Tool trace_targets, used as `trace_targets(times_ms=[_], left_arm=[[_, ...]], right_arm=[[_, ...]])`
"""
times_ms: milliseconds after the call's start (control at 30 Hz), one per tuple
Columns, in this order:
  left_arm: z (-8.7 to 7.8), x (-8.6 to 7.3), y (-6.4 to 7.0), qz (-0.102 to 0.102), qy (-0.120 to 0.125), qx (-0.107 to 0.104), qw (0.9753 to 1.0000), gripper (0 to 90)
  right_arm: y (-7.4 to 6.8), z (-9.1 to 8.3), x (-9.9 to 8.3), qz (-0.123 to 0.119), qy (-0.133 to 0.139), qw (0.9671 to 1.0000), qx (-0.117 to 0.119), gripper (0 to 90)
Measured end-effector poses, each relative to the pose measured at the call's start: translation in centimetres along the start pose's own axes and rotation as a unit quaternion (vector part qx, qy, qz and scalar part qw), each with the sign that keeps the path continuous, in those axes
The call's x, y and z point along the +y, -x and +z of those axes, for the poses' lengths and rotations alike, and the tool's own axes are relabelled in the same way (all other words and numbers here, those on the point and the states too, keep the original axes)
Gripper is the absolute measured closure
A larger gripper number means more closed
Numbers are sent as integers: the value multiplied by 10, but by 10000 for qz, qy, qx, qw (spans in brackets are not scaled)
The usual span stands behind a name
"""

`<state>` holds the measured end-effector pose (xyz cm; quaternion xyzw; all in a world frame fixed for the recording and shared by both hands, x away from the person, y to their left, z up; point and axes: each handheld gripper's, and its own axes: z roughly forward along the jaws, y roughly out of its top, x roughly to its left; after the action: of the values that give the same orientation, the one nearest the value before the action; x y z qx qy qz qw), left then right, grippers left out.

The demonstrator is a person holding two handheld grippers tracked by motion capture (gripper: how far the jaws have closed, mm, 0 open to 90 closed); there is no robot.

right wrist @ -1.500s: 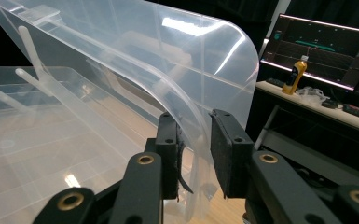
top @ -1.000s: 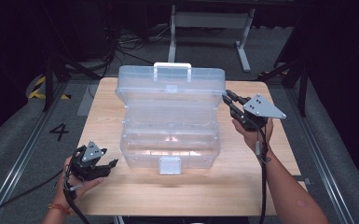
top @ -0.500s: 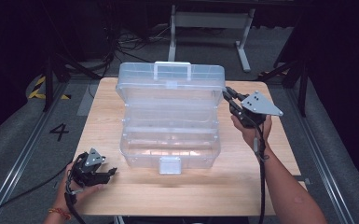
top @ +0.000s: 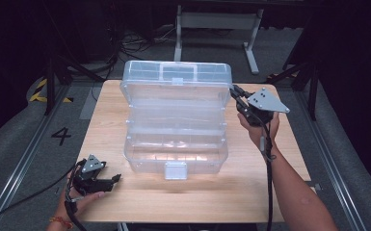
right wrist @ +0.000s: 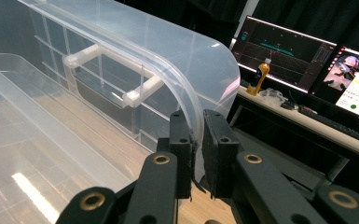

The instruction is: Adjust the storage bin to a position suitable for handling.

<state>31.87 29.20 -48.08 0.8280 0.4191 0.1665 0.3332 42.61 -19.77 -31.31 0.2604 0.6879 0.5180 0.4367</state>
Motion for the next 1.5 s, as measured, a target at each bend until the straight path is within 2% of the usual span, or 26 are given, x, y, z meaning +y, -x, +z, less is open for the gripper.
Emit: trace_targets(times_ms=[200, 600, 1500], left_arm=[[0, 0, 1, -81, -14, 38, 10000, 193], [1, 0, 1, -93, -19, 85, 9999, 186], [1, 0, 1, -100, -8, 100, 9999, 185]], right_arm=[[4, 4, 2, 61, -38, 10000, 37, 834], [10, 14, 6, 129, -141, 9998, 52, 839], [31, 44, 14, 596, -508, 9968, 154, 844]])
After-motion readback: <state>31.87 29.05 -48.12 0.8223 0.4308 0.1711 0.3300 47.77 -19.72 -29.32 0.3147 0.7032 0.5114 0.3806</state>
